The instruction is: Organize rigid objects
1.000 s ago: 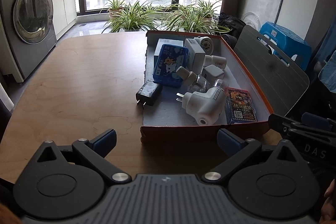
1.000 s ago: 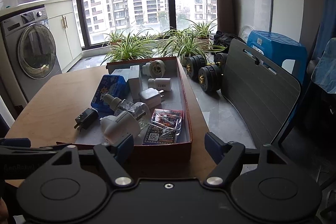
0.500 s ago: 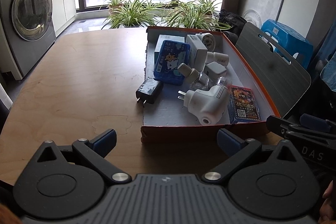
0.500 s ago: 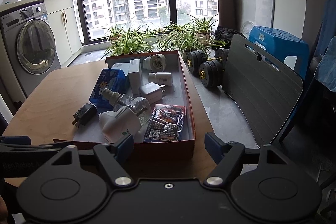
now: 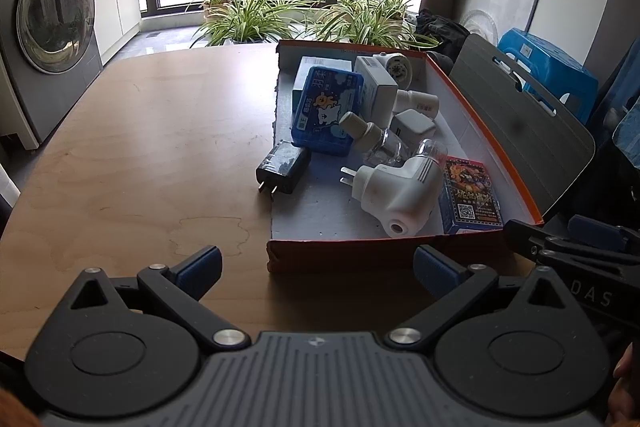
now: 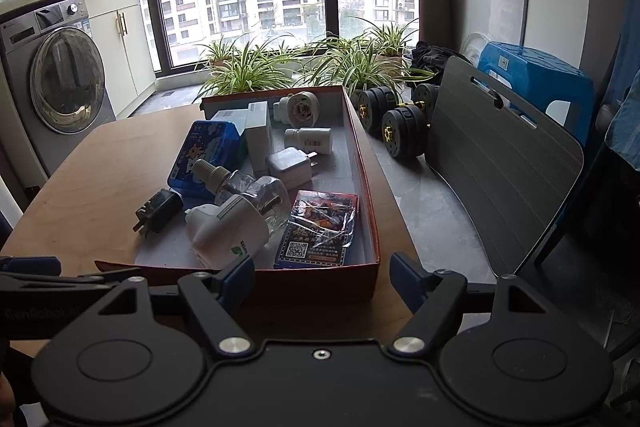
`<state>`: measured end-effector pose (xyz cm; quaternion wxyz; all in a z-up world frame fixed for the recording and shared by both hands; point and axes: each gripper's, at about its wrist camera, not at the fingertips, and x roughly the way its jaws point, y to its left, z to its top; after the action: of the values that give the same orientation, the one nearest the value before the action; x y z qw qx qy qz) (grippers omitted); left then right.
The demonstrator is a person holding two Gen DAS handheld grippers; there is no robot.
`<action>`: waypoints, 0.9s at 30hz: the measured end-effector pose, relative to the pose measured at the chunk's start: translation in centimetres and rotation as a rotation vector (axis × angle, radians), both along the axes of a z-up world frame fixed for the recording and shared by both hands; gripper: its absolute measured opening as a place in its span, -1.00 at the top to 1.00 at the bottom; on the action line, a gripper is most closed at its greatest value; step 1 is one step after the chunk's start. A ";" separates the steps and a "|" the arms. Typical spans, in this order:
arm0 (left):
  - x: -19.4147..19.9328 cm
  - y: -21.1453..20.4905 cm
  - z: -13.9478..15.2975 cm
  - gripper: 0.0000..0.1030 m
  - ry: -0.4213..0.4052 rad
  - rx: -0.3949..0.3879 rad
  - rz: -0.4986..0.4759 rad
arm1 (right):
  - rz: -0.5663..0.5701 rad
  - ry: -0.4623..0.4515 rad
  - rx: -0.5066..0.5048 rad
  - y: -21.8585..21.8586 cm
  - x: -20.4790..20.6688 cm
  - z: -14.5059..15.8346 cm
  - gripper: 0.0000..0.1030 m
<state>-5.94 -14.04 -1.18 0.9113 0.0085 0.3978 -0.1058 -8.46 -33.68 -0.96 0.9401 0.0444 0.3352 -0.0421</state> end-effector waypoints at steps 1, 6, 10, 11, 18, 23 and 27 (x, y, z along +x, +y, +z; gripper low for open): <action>0.1 0.0 -0.1 -1.00 0.002 0.000 0.001 | 0.000 0.002 0.000 0.0 0.1 0.0 -0.71; 0.4 0.0 -0.3 -1.00 0.012 0.000 -0.001 | -0.001 0.010 -0.001 0.0 0.4 -0.2 -0.71; 0.6 0.0 -0.4 -1.00 0.018 0.002 -0.004 | -0.002 0.016 -0.001 0.0 0.6 -0.4 -0.71; 0.6 0.0 -0.4 -1.00 0.018 0.003 -0.003 | -0.001 0.017 -0.002 0.0 0.7 -0.4 -0.71; 1.0 0.0 -0.6 -1.00 0.030 0.003 -0.005 | 0.001 0.025 -0.003 0.0 1.0 -0.6 -0.71; 1.1 0.1 -0.7 -1.00 0.032 -0.002 -0.012 | -0.001 0.029 -0.001 0.0 1.3 -0.7 -0.71; 1.3 0.0 -0.8 -1.00 0.036 0.001 -0.005 | 0.000 0.033 -0.003 0.0 1.5 -0.8 -0.71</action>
<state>-4.60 -14.00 -1.98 0.9038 0.0079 0.4142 -0.1078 -6.93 -33.70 -1.75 0.9345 0.0423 0.3507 -0.0435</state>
